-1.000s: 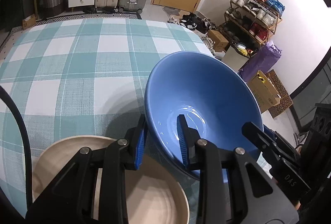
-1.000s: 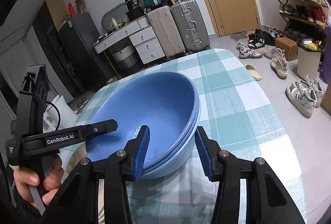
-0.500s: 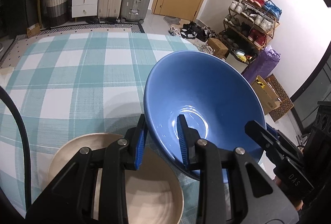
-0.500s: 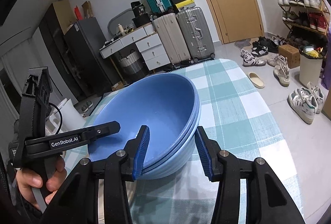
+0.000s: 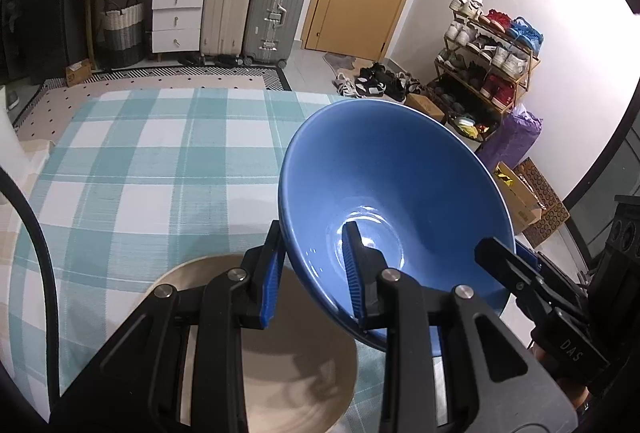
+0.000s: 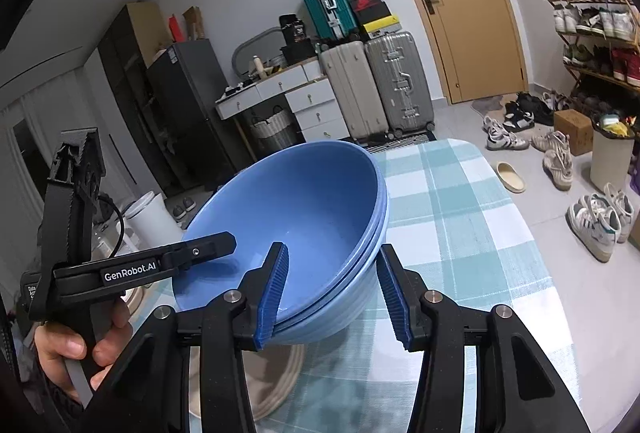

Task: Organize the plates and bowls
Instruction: 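Lift the bowl stack with both grippers and carry it over the cream plate stack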

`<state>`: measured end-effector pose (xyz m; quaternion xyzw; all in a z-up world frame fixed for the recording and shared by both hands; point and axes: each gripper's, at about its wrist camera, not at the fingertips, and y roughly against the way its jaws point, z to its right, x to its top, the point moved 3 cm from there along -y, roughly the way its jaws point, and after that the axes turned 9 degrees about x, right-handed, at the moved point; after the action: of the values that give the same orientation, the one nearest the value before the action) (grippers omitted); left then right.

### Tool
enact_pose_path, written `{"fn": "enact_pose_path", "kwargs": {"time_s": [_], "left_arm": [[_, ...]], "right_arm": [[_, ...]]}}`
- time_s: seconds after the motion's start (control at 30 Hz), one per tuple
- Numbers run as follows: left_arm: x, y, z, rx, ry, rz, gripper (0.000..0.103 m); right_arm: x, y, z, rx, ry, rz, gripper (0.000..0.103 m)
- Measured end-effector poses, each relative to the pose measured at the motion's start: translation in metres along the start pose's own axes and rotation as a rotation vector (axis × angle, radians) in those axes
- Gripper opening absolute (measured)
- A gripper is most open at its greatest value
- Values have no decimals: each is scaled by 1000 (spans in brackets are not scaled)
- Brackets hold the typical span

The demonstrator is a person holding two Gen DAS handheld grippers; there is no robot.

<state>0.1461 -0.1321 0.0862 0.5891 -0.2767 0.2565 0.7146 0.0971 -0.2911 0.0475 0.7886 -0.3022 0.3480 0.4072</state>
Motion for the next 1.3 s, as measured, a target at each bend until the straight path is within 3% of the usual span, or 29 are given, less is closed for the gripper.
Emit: {"fn": "enact_pose_path", "kwargs": {"time_s": [0.73,1.3], "left_arm": [[-25,63,-58,79,58,41,25],[-48,37,-89,129,82,2,25]], "right_arm": [[-18,-16,-64,94,98,-50,47],[-36,-44,-76,138,112,-120,47]]}}
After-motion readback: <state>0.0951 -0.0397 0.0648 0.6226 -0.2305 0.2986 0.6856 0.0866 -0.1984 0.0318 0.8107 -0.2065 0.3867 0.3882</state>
